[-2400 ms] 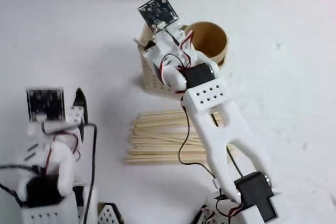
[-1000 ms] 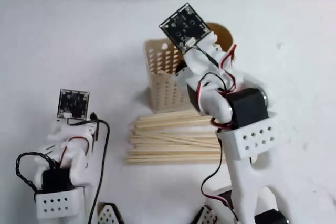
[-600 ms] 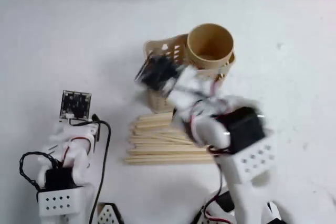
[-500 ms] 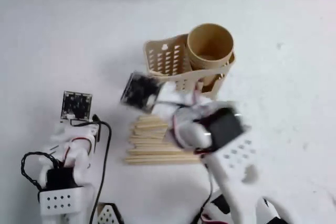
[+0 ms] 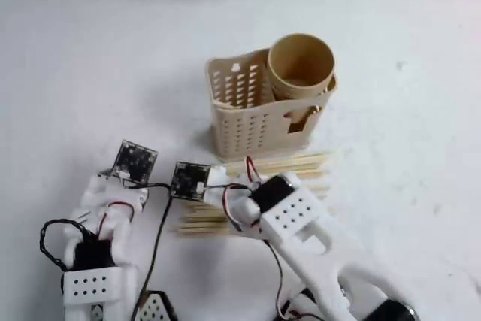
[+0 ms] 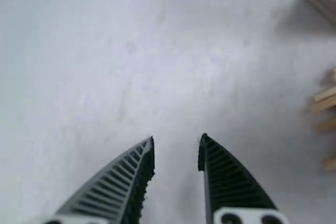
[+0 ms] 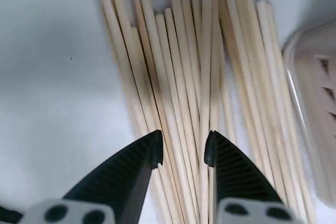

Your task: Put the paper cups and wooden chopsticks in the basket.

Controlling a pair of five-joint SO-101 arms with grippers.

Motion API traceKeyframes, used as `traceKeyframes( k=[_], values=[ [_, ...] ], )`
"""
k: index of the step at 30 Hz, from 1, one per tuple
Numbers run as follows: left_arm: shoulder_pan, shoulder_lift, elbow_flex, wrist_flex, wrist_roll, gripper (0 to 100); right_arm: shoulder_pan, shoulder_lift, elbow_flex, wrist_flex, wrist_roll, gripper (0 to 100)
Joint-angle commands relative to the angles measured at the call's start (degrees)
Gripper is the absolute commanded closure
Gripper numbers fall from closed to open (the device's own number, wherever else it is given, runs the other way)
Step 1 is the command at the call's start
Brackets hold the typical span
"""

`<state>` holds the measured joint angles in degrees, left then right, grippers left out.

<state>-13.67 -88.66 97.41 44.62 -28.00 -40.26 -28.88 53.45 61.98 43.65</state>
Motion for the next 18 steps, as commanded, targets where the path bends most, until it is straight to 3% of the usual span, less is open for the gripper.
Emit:
traceKeyframes(
  k=[1, 11, 18],
  values=[
    [0.3, -0.4, 0.0, -1.1, -0.4, 85, 0.0, 6.1, -0.2, -5.3, 0.6, 85.3],
    [0.3, -0.5, 0.0, 0.4, -0.7, 85, 6.9, 18.4, -4.0, -10.4, 0.4, 85.4],
    [0.4, -0.5, 0.0, 0.4, -0.8, 85, 7.8, 20.2, -4.1, -11.0, 0.4, 98.2]
  ],
)
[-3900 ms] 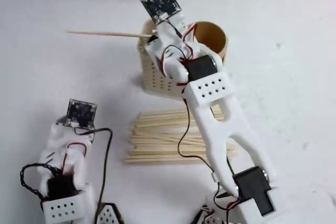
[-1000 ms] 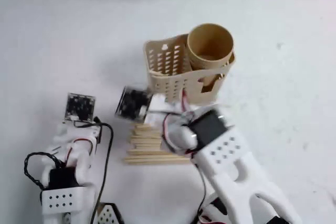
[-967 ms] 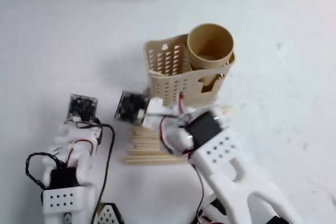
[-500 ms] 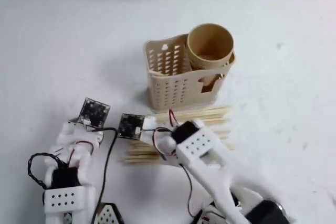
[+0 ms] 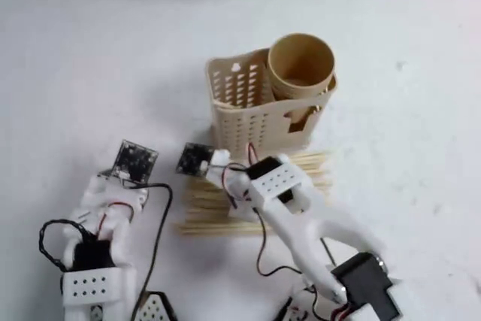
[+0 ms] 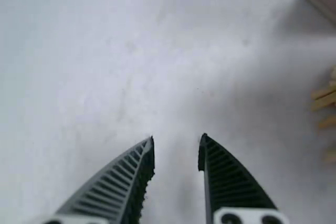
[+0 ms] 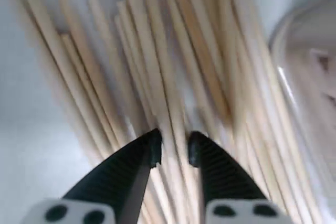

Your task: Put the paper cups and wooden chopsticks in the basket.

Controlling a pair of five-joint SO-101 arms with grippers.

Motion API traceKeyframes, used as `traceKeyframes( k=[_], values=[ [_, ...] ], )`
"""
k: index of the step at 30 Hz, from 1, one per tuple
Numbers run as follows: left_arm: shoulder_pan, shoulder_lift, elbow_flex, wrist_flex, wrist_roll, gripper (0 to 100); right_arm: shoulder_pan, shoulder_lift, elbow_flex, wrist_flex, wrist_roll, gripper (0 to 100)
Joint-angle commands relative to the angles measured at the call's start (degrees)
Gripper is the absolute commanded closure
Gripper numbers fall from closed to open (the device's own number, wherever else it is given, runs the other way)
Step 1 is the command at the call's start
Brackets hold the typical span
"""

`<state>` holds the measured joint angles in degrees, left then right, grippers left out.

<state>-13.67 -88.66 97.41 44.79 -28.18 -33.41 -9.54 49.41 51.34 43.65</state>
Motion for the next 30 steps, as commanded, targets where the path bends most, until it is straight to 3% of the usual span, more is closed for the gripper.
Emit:
traceKeyframes(
  k=[1, 16, 30],
  values=[
    [0.4, -0.5, 0.0, 0.2, -0.6, 85, 0.9, 0.4, -0.1, -0.3, 0.4, 98.1],
    [0.6, -0.5, 0.0, 0.3, -0.6, 85, 1.0, -22.5, -0.4, 9.6, 0.4, 98.1],
    [0.6, -0.5, 0.0, 0.3, -0.6, 85, 1.6, -31.9, -19.1, 15.3, -3.5, 98.1]
  ],
)
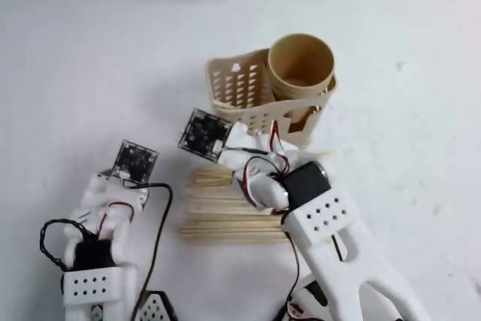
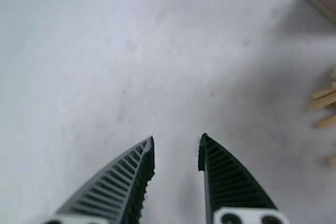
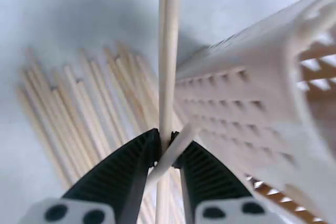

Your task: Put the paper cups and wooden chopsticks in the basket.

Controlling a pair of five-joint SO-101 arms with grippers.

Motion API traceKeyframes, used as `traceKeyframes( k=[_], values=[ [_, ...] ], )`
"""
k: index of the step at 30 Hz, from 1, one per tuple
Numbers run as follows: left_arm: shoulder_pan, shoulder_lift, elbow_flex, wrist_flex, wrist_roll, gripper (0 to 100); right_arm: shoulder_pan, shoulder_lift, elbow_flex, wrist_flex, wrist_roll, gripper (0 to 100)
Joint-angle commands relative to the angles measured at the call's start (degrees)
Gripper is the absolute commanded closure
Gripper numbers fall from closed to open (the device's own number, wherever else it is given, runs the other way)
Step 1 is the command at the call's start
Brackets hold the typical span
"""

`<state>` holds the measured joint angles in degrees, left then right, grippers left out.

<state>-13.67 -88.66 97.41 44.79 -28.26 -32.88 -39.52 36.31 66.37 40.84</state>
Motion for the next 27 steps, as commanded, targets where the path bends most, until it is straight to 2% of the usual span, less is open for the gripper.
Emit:
traceKeyframes(
  k=[1, 7, 12, 20, 27],
  values=[
    [0.6, -0.4, 0.0, 0.3, -0.5, 85, 1.7, -1.8, -7.6, 0.4, -0.8, 98.1],
    [0.6, -0.4, 0.0, 0.3, -0.5, 84, 4.4, -1.8, -15.8, 0.1, -4.6, 98.1],
    [0.7, -0.4, 0.0, 0.3, -0.4, 84, 4.4, -1.8, -21.1, -4.2, -9.1, 98.1],
    [0.7, -0.4, 0.0, 0.3, -0.4, 84, 4.4, -1.7, -24.5, -20.2, -18.9, 98.1],
    [0.7, -0.4, 0.0, 0.3, -0.4, 84, 4.4, 3.0, -24.4, -33.1, -32.9, 98.1]
  ],
)
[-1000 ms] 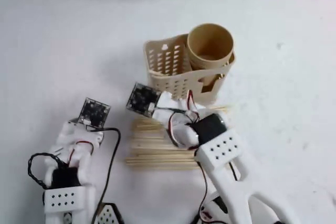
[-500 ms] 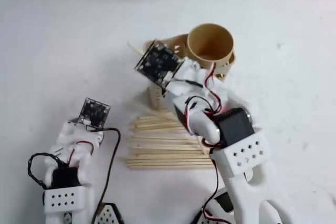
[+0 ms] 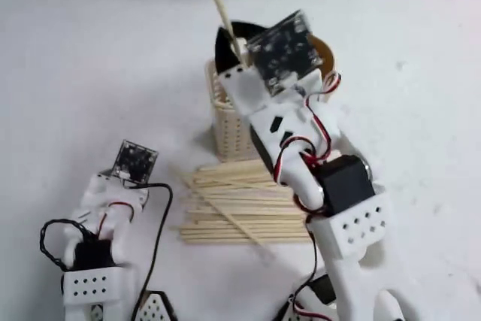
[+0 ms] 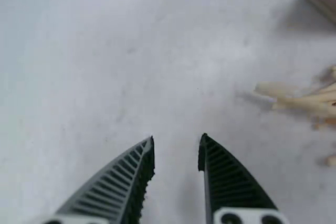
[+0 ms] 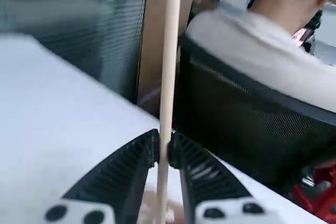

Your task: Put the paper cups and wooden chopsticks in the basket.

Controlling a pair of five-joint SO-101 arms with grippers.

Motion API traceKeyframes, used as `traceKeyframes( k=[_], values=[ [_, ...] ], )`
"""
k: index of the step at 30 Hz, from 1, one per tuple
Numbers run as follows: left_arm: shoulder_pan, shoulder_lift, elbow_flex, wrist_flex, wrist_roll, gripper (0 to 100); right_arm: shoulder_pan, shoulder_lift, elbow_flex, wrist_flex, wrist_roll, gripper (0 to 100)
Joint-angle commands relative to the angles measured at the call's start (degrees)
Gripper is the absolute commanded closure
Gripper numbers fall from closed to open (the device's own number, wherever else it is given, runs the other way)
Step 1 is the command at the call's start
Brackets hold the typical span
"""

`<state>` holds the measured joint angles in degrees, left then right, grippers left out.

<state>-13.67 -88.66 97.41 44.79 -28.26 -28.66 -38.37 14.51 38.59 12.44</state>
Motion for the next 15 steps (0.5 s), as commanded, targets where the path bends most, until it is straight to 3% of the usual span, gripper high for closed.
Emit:
traceKeyframes(
  k=[1, 10, 15],
  values=[
    [0.7, -0.4, 0.0, 0.3, -0.4, 84, 0.2, 3.3, -2.5, -6.6, -5.2, 98.1],
    [0.7, -0.4, 0.0, 0.3, -0.4, 84, 0.6, 11.2, -1.9, -6.6, -5.1, 96.8],
    [0.7, -0.3, 0.0, 0.3, -0.4, 84, 0.5, 11.2, -1.8, -0.5, -5.1, 79.8]
  ],
)
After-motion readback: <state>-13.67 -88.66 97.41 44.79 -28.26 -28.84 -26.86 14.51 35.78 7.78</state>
